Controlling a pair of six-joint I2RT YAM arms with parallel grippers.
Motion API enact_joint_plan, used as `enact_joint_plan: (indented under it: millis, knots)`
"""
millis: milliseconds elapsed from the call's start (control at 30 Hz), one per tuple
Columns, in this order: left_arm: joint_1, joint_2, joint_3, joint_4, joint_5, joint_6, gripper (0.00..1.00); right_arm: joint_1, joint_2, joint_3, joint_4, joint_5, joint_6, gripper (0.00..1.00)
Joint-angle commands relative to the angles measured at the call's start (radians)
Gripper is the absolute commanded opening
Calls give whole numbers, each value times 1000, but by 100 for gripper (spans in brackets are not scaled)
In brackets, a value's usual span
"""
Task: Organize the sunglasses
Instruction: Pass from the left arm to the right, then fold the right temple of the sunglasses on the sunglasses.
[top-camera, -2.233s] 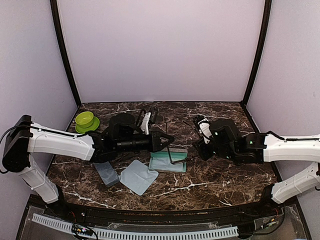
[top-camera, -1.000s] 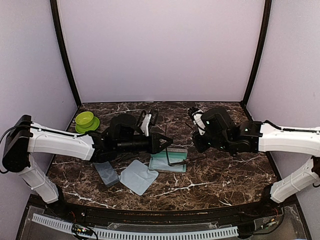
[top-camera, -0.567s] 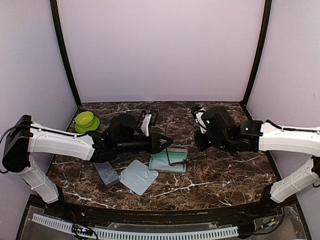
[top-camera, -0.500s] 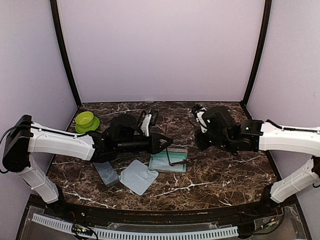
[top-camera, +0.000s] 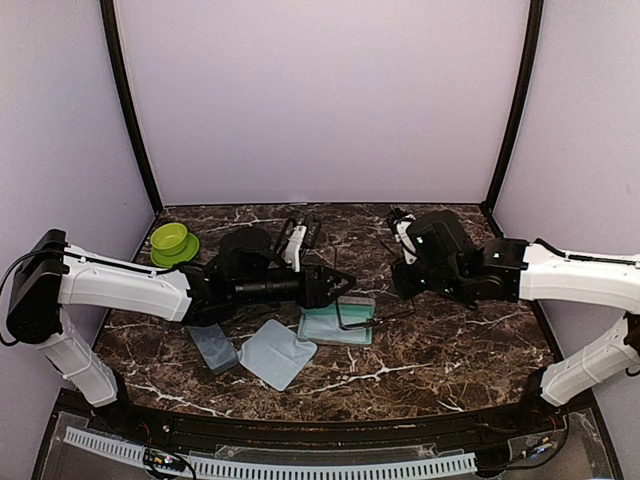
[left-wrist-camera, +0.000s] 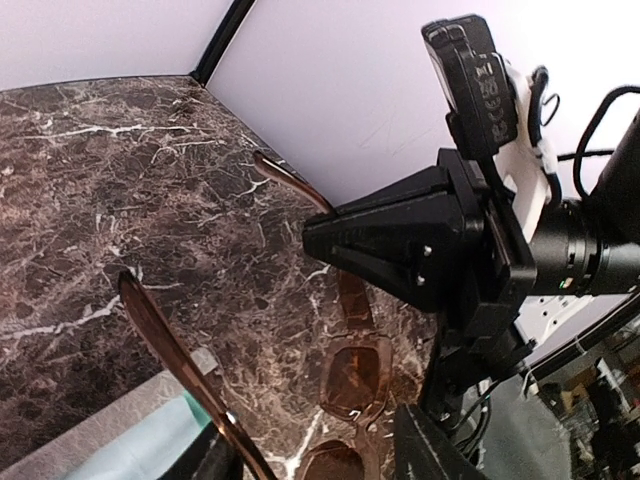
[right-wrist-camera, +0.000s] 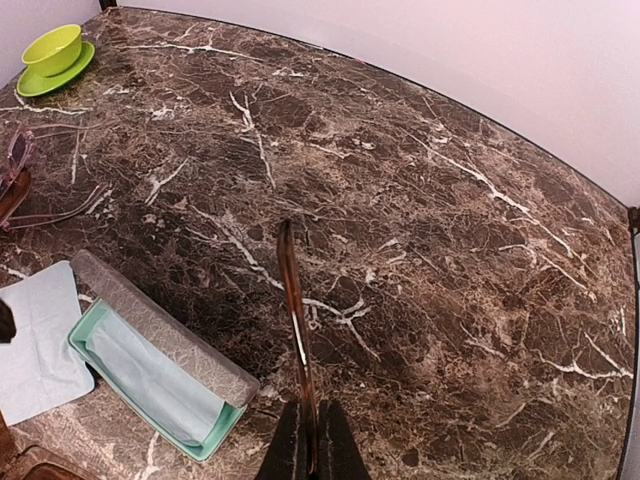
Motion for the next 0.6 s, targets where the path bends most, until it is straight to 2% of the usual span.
enact_joint_plan:
  millis: [0, 167, 267, 567]
  knots:
    - [-3, -32, -17, 53, 17, 60, 60, -7, -27, -14, 16, 2, 8, 0]
    - [-3, -80, -77, 51, -47, 87, 80, -7, -31, -23, 29, -23, 6, 0]
    - [-5, -97, -87, 27, -53, 128, 84, -7, -20, -17, 25, -37, 10, 0]
    - [-58, -109, -50, -112, -73, 293, 85, -11, 5, 21, -18, -52, 46, 0]
